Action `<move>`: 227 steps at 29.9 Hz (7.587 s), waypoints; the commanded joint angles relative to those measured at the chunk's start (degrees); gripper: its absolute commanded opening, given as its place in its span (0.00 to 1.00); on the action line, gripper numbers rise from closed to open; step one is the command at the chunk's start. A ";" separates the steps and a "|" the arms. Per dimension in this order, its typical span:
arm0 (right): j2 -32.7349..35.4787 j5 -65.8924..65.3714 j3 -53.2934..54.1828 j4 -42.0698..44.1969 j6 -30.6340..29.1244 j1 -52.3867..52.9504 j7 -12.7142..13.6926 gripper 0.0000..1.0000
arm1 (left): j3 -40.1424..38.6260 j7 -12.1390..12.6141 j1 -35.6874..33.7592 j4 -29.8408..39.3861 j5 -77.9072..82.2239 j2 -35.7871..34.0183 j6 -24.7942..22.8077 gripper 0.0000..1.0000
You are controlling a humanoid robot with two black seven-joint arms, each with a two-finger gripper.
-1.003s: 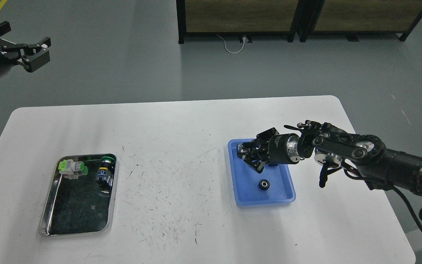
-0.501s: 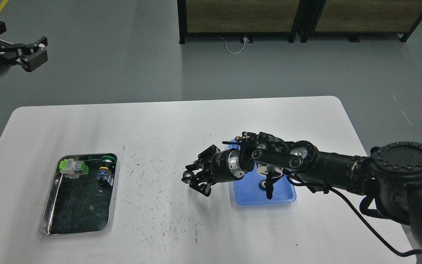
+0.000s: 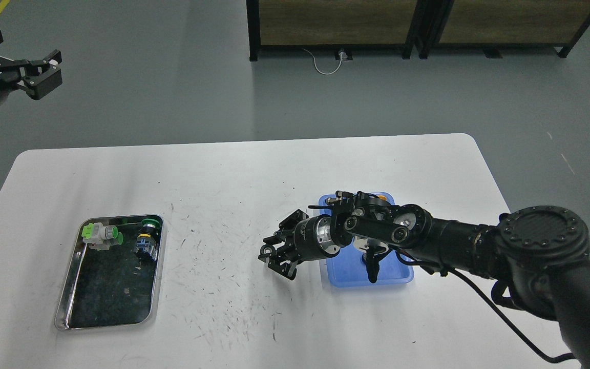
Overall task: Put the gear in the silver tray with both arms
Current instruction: 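Lift the gear and carry it toward the silver tray, setting it on the table, then retract the right arm and reach the left gripper to the black gear, then grasp the black gear on the table with the left gripper, then carry the gear into the silver tray and release it with the left gripper, then retract the left arm and reach the right gripper to the blue tray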
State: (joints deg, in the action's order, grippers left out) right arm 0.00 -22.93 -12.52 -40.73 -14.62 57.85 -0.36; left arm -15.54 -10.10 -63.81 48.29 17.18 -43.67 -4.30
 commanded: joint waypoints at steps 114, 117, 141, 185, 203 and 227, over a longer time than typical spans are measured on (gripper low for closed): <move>21.88 4.47 35.37 11.99 0.12 9.83 -0.52 0.98 | 8.86 -7.65 31.02 3.83 30.02 34.27 4.21 0.74; 21.88 4.47 35.37 11.99 0.12 9.83 -0.52 0.99 | 8.86 -7.65 31.02 3.83 29.93 34.27 4.13 0.70; 21.97 4.12 35.37 11.90 0.12 9.56 -0.52 0.99 | 11.15 -6.86 30.58 3.74 29.84 34.62 4.13 0.26; 16.35 3.50 35.72 14.80 0.47 8.86 -0.60 0.99 | 7.28 -6.51 38.05 26.95 21.40 -6.16 3.33 0.28; 15.12 2.10 35.46 15.33 1.00 9.21 -0.69 0.99 | 6.40 -7.12 38.93 21.49 20.79 -2.03 3.60 0.42; 32.07 1.92 15.69 -14.53 -0.40 7.81 -0.43 0.99 | -14.77 -2.47 32.97 21.49 16.05 -4.14 4.83 0.97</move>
State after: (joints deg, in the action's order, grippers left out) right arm 27.69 -20.78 7.03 -48.83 -14.49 66.19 -0.77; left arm -27.26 -14.89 -27.52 69.78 34.15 -47.59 0.85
